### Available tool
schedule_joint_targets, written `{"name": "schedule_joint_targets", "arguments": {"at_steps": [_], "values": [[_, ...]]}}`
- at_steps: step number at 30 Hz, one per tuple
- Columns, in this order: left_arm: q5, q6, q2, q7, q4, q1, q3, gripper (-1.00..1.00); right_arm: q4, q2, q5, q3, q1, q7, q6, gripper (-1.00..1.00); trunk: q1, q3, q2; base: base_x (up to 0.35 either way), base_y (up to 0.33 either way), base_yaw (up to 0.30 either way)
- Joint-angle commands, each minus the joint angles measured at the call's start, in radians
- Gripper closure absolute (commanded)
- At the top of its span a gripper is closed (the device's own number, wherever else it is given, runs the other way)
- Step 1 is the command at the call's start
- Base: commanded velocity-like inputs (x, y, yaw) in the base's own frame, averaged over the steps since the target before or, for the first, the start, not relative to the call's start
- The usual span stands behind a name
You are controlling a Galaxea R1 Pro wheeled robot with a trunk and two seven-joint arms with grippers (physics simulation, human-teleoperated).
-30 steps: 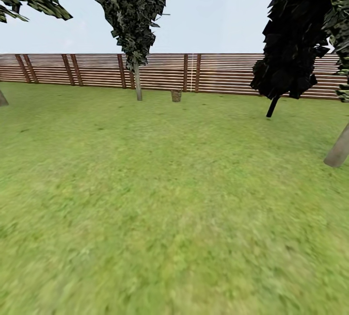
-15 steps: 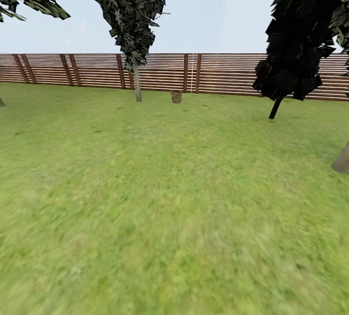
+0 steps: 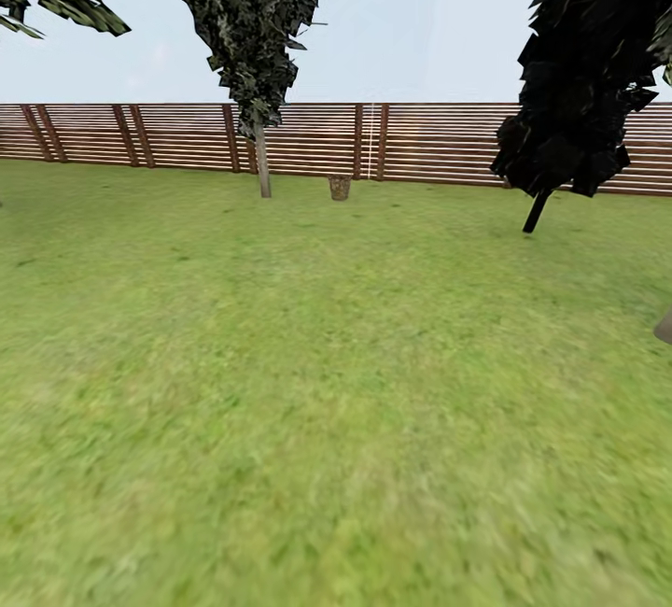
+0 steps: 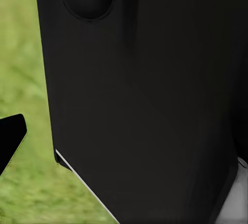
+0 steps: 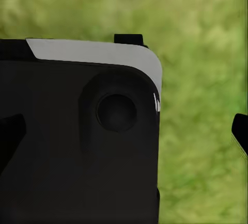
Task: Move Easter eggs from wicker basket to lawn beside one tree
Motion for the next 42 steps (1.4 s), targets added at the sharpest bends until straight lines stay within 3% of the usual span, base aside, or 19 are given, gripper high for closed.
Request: {"name": "schedule_joint_targets", "arguments": {"at_steps": [1,21,29,42], "values": [[0.001,-0.002,0.0,0.0,0.0,0.0,0.002,-1.0,0.001,0.0,0.004,-0.004,-0.001,0.003,-0.003,-1.0,0.001,-0.001,0.0,0.337,0.0,0.0],[0.001,-0.002,0.0,0.0,0.0,0.0,0.002,-1.0,-0.005,0.004,0.009,-0.002,-0.001,0.005,-0.03,-1.0,0.001,-0.001,0.0,0.337,0.0,0.0],[0.001,-0.002,0.0,0.0,0.0,0.0,0.002,-1.0,-0.008,0.004,0.008,-0.003,-0.001,0.004,-0.099,-1.0,0.001,-0.001,0.0,0.337,0.0,0.0],[0.001,-0.002,0.0,0.0,0.0,0.0,0.002,-1.0,0.005,0.009,-0.002,-0.004,-0.001,0.01,-0.099,-1.0,0.001,-0.001,0.0,0.337,0.0,0.0]]}}
